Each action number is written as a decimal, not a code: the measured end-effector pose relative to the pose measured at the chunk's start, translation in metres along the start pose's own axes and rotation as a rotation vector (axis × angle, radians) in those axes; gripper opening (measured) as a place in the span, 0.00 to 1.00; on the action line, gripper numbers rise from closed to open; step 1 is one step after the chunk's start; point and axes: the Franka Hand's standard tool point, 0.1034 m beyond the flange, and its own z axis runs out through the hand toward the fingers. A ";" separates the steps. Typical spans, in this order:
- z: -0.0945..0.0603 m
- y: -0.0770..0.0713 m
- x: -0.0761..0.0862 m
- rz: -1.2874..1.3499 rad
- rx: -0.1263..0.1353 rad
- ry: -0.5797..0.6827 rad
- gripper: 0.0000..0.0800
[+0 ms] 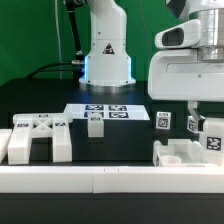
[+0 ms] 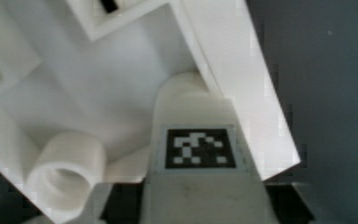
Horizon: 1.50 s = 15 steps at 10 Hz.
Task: Assemble chair
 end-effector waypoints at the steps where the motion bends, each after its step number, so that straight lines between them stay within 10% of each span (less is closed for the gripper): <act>1: 0.000 0.000 -0.001 0.120 -0.006 0.002 0.36; 8: -0.001 -0.004 -0.006 0.736 -0.010 0.039 0.36; 12: -0.002 -0.005 -0.005 0.694 -0.008 0.027 0.75; 15: -0.006 -0.007 0.002 0.420 -0.011 0.023 0.81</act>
Offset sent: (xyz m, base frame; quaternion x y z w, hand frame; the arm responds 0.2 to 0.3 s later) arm -0.0250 0.0085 -0.0234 -0.0431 -0.0152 0.3181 0.9469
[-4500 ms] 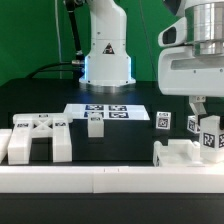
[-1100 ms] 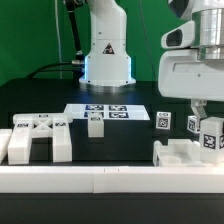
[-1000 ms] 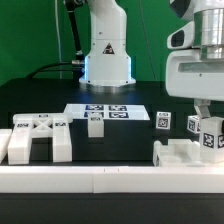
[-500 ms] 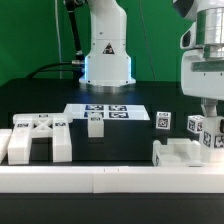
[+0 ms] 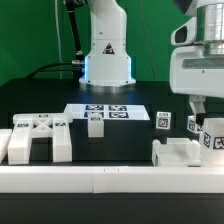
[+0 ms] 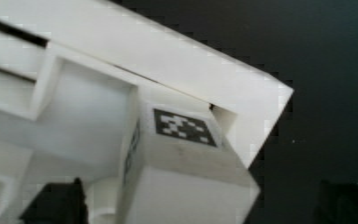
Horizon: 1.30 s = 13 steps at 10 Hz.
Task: Assemble chair
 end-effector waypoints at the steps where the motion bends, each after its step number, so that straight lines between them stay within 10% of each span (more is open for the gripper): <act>1: 0.000 0.000 0.000 -0.101 0.000 0.000 0.81; 12: 0.002 0.003 0.005 -0.955 -0.027 0.020 0.81; 13: 0.002 0.003 0.006 -0.978 -0.028 0.020 0.65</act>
Offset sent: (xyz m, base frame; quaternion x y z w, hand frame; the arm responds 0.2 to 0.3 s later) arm 0.0000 0.0000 0.0000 0.0000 0.0000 -0.1296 0.9916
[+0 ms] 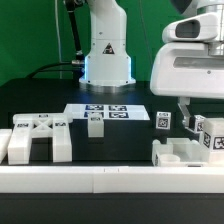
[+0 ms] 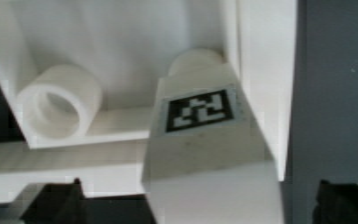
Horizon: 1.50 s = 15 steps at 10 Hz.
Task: Assemble chair
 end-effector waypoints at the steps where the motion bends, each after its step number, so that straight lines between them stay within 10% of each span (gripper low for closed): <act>1: 0.000 0.000 0.000 0.008 0.000 0.000 0.65; 3: 0.000 0.000 0.000 0.037 0.001 0.000 0.36; 15: 0.000 0.001 -0.003 1.061 -0.021 -0.005 0.37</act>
Offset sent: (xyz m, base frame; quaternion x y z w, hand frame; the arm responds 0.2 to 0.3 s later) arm 0.0000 0.0000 0.0000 0.0000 0.0000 0.0000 1.0000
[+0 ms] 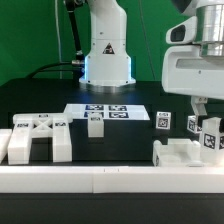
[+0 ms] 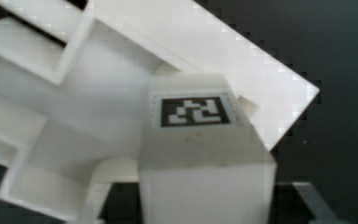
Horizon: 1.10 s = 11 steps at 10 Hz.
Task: Assemble chair
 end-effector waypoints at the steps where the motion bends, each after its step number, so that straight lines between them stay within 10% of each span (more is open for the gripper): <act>1: 0.000 0.001 0.002 0.079 0.000 0.002 0.37; 5: 0.000 0.002 0.006 0.337 -0.008 0.005 0.37; 8: 0.000 0.003 0.006 0.276 -0.010 0.005 0.75; 11: -0.001 0.002 0.007 -0.051 -0.020 -0.001 0.81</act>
Offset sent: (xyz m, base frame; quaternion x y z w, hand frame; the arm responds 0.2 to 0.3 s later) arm 0.0029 0.0067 -0.0077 -0.0228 -0.0100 0.2472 0.9687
